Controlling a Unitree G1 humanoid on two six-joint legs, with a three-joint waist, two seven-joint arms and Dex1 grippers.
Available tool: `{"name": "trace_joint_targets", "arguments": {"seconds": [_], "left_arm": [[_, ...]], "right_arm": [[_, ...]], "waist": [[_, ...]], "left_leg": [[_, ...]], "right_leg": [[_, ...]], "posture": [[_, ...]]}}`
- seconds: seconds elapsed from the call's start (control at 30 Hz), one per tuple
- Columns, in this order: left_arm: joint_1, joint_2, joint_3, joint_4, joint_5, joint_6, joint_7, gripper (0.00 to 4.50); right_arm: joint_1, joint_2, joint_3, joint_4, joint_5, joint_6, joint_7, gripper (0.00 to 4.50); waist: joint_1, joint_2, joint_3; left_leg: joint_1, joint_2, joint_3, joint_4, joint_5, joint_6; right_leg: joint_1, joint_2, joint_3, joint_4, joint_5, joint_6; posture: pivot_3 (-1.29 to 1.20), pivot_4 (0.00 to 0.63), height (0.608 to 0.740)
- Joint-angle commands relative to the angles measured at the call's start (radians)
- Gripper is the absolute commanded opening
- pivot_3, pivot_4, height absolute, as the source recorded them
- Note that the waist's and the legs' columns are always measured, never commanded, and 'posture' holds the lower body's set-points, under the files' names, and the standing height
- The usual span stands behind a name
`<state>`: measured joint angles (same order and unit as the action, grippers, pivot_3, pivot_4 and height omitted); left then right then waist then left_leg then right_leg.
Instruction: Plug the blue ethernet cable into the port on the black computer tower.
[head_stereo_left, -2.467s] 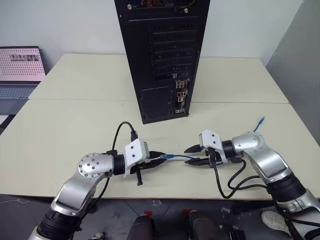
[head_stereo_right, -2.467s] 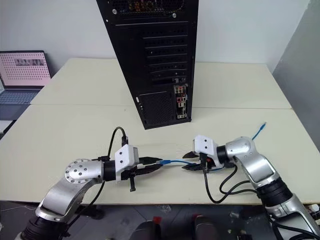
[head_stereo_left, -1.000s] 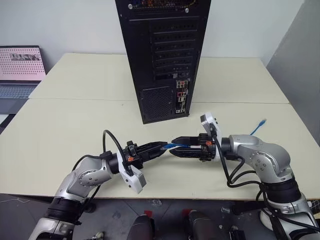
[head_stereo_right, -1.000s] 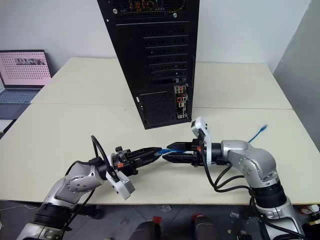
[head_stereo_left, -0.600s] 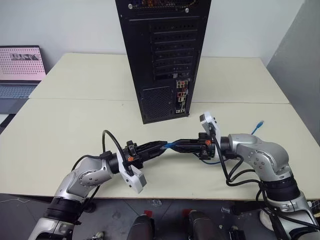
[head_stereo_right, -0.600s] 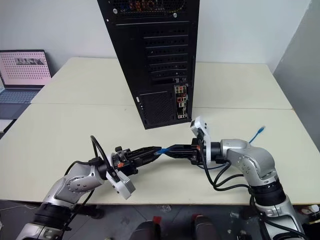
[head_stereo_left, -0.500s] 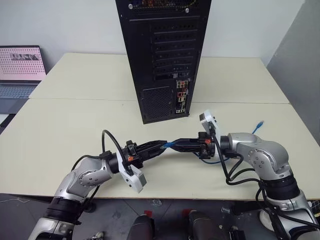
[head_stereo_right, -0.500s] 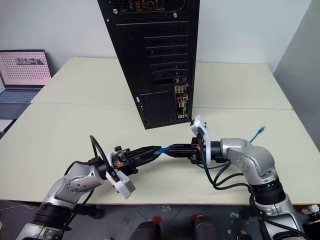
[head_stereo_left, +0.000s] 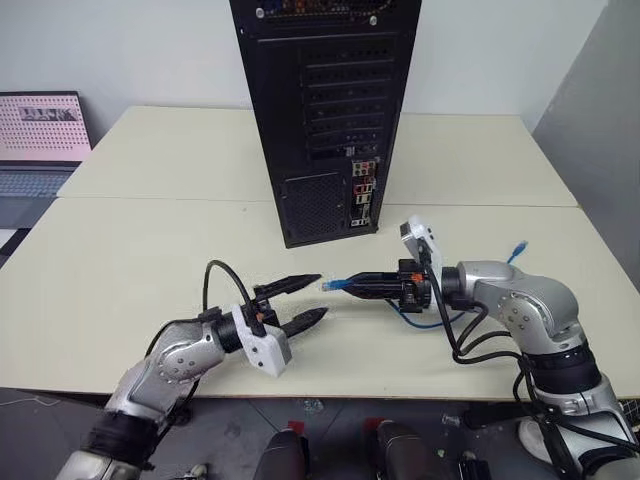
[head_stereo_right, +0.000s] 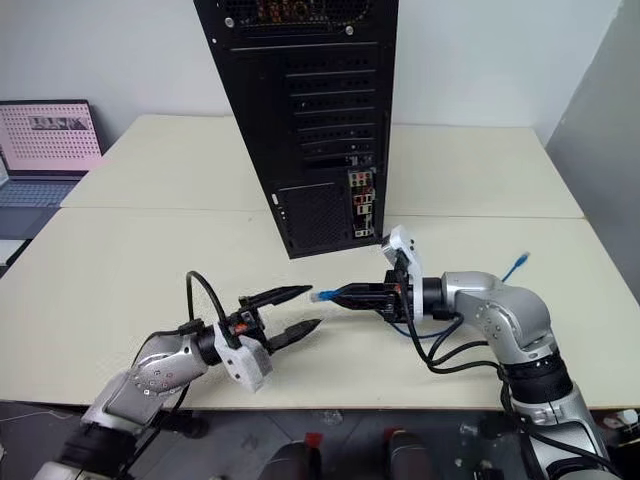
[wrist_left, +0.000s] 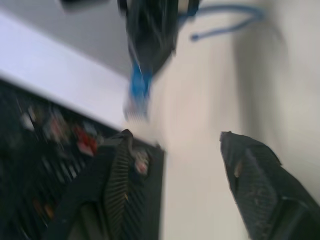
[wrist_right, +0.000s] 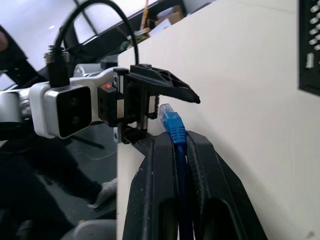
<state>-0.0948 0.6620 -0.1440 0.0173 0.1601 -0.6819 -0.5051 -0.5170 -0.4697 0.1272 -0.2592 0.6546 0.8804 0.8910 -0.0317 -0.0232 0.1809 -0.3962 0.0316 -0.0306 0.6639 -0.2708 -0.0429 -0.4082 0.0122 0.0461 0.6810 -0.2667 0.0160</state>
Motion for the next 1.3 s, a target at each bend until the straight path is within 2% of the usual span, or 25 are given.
{"name": "trace_joint_targets", "arguments": {"seconds": [0.03, 0.2, 0.33, 0.43, 0.63, 0.8, 1.0, 1.3], "left_arm": [[0.053, -0.053, 0.070, -0.202, -0.216, 0.386, 0.010, 4.03], [0.009, -0.134, 0.078, -0.390, -0.286, 0.748, 0.064, 4.03], [-0.069, -0.199, 0.086, -0.460, -0.296, 0.957, 0.129, 4.03], [-0.109, -0.230, 0.099, -0.488, -0.301, 1.043, 0.156, 4.03], [-0.172, -0.265, 0.111, -0.499, -0.314, 1.148, 0.169, 4.03], [-0.209, -0.278, 0.125, -0.500, -0.343, 1.218, 0.167, 4.03], [-0.228, -0.273, 0.138, -0.482, -0.356, 1.218, 0.145, 4.03], [-0.235, -0.266, 0.150, -0.463, -0.354, 1.211, 0.139, 4.03]], "right_arm": [[0.053, 0.031, -0.067, -0.100, -0.107, -0.135, -0.170, 0.00], [0.124, 0.146, -0.012, -0.186, -0.267, -0.234, -0.409, 0.00], [0.130, 0.276, 0.048, -0.151, -0.453, -0.335, -0.639, 0.00], [0.112, 0.377, 0.071, -0.087, -0.547, -0.394, -0.776, 0.00], [0.074, 0.494, 0.064, 0.035, -0.648, -0.485, -0.921, 0.00], [0.046, 0.565, 0.064, 0.101, -0.684, -0.539, -0.987, 0.00], [0.030, 0.625, 0.059, 0.152, -0.686, -0.568, -1.015, 0.00], [-0.002, 0.651, 0.037, 0.206, -0.685, -0.595, -1.029, 0.00]], "waist": [[0.000, 0.000, 0.000], [0.001, 0.000, 0.000], [0.001, 0.000, 0.000], [-0.002, 0.000, 0.000], [0.001, 0.000, 0.000], [0.000, 0.000, 0.000], [0.000, 0.000, 0.000], [0.000, 0.000, 0.000]], "left_leg": [[0.000, 0.000, 0.000, 0.000, 0.000, 0.000], [-0.001, -0.001, -0.001, 0.000, 0.000, 0.000], [0.000, -0.002, -0.002, 0.001, 0.000, 0.000], [0.000, -0.002, -0.001, 0.000, 0.000, -0.001], [0.000, -0.002, -0.001, 0.000, 0.001, -0.001], [-0.001, -0.002, -0.001, 0.000, 0.001, -0.001], [-0.001, -0.002, -0.001, 0.000, 0.001, -0.001], [-0.001, -0.002, -0.001, 0.000, 0.001, -0.001]], "right_leg": [[0.000, 0.000, 0.000, 0.000, 0.000, 0.000], [0.000, -0.001, -0.001, 0.000, 0.000, 0.000], [0.000, 0.001, -0.001, 0.001, 0.000, 0.000], [0.000, 0.002, 0.000, 0.001, 0.000, 0.000], [-0.001, 0.002, 0.000, 0.001, 0.000, 0.000], [-0.001, 0.001, 0.000, 0.000, 0.000, 0.000], [-0.002, 0.001, 0.001, 0.000, 0.000, 0.000], [-0.002, 0.001, 0.001, 0.000, 0.000, 0.000]], "posture": [[0.00, 0.150, 0.740], [0.00, 0.150, 0.740], [0.00, 0.150, 0.740], [0.00, 0.150, 0.740], [0.00, 0.150, 0.740], [0.00, 0.150, 0.740], [0.00, 0.150, 0.740], [0.00, 0.150, 0.740]]}}
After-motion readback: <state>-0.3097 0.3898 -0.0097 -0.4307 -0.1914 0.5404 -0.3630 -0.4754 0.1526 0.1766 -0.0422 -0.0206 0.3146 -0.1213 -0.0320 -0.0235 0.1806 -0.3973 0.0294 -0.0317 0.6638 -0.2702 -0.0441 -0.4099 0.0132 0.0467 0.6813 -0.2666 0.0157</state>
